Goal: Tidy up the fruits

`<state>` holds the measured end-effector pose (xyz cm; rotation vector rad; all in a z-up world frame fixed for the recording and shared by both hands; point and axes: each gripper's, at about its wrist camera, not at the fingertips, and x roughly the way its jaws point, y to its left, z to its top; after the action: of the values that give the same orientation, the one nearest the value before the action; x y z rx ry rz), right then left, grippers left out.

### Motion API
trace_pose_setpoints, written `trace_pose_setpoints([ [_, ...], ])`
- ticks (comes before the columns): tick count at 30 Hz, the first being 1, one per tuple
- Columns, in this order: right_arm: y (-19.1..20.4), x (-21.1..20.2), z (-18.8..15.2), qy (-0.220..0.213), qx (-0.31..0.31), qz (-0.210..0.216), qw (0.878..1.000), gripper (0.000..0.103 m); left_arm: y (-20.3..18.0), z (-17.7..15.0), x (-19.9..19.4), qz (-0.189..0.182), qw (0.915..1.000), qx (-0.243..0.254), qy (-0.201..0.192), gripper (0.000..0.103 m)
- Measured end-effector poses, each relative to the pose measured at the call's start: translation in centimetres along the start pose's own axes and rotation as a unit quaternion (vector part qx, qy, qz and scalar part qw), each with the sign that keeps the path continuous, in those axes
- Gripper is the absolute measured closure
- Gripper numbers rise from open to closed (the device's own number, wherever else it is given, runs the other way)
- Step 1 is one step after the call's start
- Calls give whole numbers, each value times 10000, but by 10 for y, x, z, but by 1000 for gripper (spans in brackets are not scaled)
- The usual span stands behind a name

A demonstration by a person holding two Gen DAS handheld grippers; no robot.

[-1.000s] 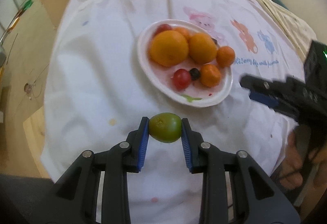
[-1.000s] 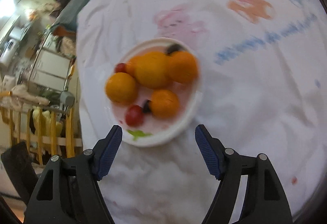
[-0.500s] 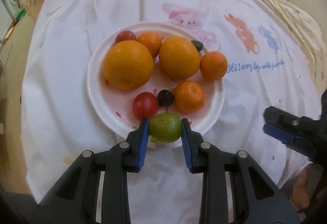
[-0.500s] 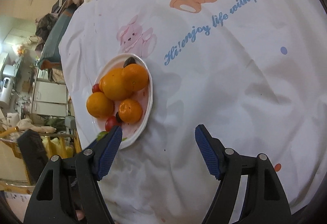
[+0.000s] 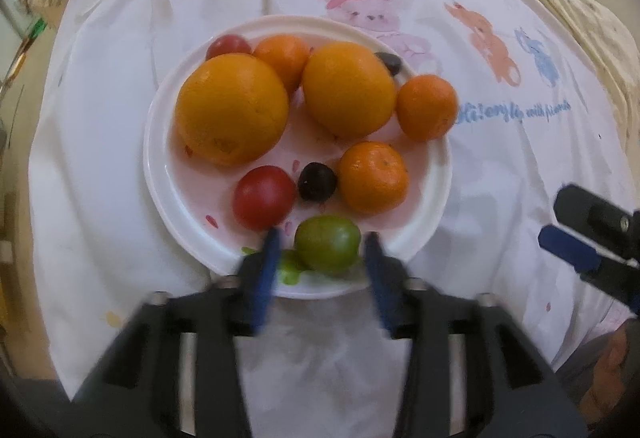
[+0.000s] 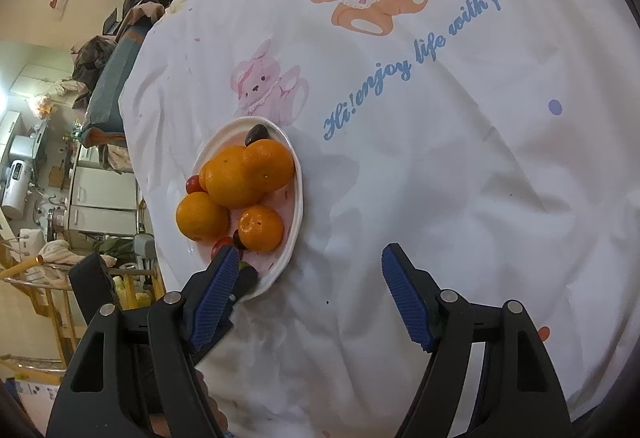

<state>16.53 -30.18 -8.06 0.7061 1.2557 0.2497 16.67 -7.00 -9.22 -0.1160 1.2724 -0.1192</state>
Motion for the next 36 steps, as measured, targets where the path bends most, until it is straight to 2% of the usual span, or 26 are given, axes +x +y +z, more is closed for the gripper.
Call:
trace_pose_setpoints([
  [1, 0, -1, 0, -15, 2, 28, 10000, 26, -2, 0, -3, 62, 10000, 59, -41, 28],
  [2, 0, -2, 0, -31, -3, 39, 10000, 26, -4, -1, -8, 139, 9998, 94, -92, 17],
  [7, 3, -7, -2, -74, -62, 56, 9999, 26, -2, -10, -29, 156, 9995, 211, -195, 16],
  [11, 11, -13, -6, -165, -283, 32, 9995, 26, 12, -22, -56, 395, 9973, 252, -567, 16],
  [14, 24, -17, -15, -239, -690, -132, 9972, 15, 30, -31, -82, 489, 9946, 118, -909, 16],
  [16, 34, -20, -23, -299, -1027, -236, 9940, 15, 45, -37, -100, 478, 9923, -83, -1141, 16],
  [19, 50, -28, -40, -506, -1576, -416, 9853, 14, 61, -46, -119, 463, 9887, -274, -1398, 16],
  [24, 69, -41, -67, -861, -2109, -544, 9722, 11, 78, -63, -142, 464, 9829, -500, -1711, 16],
  [31, 84, -49, -101, -1297, -2570, -948, 9530, 11, 78, -86, -152, 598, 9762, -345, -2057, 16],
  [33, 88, -50, -110, -1522, -2671, -1066, 9456, 2, 77, -89, -154, 539, 9752, -306, -2123, 16],
  [36, 94, -51, -118, -1816, -2778, -1124, 9366, 0, 75, -90, -156, 483, 9735, -248, -2222, 10],
])
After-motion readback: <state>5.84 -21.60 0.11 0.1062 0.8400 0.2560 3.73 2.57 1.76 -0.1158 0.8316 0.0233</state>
